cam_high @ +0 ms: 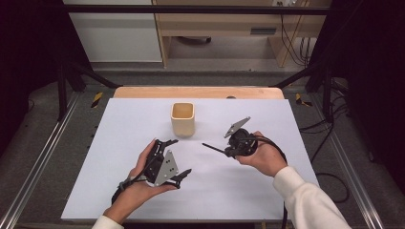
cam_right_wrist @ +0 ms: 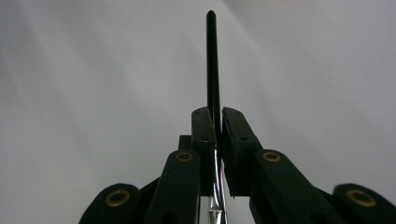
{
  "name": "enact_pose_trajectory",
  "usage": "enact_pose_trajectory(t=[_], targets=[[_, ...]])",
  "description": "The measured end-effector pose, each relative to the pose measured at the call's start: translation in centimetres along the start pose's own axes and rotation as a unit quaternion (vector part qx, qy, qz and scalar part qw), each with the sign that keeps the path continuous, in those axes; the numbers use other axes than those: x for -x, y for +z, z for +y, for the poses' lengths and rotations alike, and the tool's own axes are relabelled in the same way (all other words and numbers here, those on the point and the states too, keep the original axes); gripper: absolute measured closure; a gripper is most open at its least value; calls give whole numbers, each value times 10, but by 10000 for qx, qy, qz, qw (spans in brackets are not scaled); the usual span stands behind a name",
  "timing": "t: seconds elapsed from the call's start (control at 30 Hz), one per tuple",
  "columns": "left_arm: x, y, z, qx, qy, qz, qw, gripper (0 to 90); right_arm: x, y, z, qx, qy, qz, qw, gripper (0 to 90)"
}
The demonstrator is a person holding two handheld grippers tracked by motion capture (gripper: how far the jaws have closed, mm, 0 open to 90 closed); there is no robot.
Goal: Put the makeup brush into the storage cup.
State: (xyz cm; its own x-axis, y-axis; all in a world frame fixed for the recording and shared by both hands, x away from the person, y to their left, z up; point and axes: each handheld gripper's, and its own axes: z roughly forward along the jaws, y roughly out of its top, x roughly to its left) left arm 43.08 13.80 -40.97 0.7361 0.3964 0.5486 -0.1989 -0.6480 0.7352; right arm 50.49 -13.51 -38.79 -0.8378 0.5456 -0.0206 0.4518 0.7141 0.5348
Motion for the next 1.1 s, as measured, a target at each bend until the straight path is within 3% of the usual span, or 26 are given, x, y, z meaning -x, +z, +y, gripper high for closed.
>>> enact_pose_trajectory(t=[0.37, 0.87, 0.97, 1.0, 1.1], targets=[[3, 3, -1, -105, 233, 43, 9997, 29, -15, 2, 17, -255, -324, 114, 9991, 838], [8, 11, 1, -142, 530, 28, 9985, 30, -21, 0, 26, -278, -405, 165, 9987, 838], [8, 12, 1, -155, 558, 66, 9983, 32, -23, 0, 27, -281, -410, 183, 9986, 838], [10, 11, 0, -237, 428, 19, 9988, 33, -24, 0, 27, -290, -431, 196, 9985, 838], [11, 12, 0, -226, 508, 16, 9985, 38, -26, 0, 29, -309, -460, 211, 9982, 838]])
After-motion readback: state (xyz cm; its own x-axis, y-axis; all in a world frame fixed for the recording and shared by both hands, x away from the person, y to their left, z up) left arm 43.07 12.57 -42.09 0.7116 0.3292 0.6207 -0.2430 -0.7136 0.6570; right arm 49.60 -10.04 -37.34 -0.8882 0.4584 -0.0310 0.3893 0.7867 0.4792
